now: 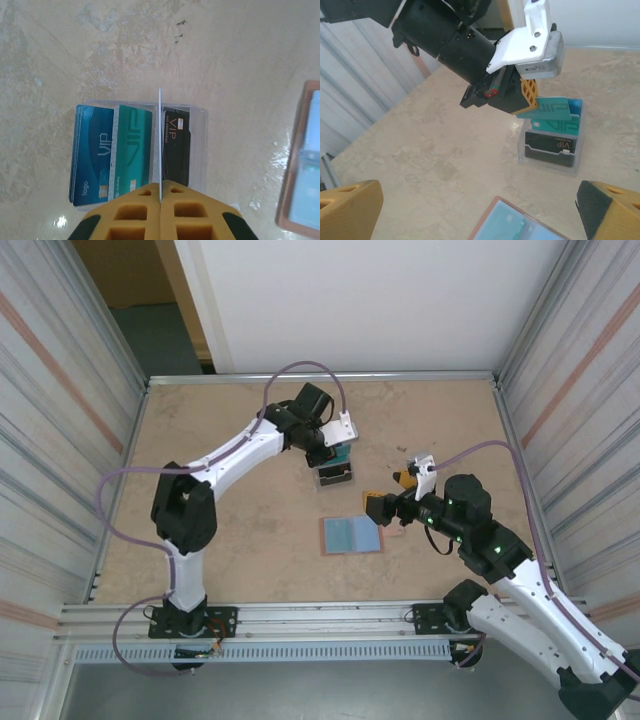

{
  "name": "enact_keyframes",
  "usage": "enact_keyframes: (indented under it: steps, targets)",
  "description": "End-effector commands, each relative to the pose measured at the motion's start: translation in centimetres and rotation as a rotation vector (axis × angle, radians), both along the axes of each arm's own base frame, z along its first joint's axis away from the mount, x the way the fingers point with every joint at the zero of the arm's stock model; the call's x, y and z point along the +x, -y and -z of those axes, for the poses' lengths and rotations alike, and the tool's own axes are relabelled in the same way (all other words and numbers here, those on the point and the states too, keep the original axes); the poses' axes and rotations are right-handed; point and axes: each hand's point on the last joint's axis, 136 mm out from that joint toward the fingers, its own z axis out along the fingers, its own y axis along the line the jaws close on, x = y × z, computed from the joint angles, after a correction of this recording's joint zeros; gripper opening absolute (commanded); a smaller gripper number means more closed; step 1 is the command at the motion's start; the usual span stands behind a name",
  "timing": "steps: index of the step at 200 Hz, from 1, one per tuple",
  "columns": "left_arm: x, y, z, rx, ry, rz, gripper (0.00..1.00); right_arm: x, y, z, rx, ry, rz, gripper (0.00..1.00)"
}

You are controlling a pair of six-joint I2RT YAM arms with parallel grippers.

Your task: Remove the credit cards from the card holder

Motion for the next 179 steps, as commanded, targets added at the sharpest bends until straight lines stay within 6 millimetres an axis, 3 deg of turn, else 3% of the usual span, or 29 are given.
enact_keyframes:
  steps: [1,57,141,143,149,179]
  targets:
    - [1.8,0.1,-0.1,0.014,0.045,0.022,0.00,0.3,0.8,0.5,0.005,-0.030,0.059,0.99]
    - [3.1,-0.1,2.2,0.033,0.018,0.007,0.00,0.8,1.5,1.1,0.005,-0.053,0.116,0.99]
    - [3.6,-0.4,2.4,0.019,0.015,0.021,0.00,0.7,1.2,1.2,-0.003,-0.054,0.098,0.99]
    - [3.6,-0.4,3.5,0.031,-0.003,0.021,0.00,0.7,1.2,1.2,-0.003,-0.054,0.096,0.99]
    - [3.6,-0.4,4.0,0.035,-0.012,0.022,0.00,0.7,1.2,1.3,-0.004,-0.055,0.096,0.99]
    - [3.7,-0.3,4.3,0.038,-0.014,0.029,0.00,0.6,1.2,1.2,-0.008,-0.050,0.091,0.99]
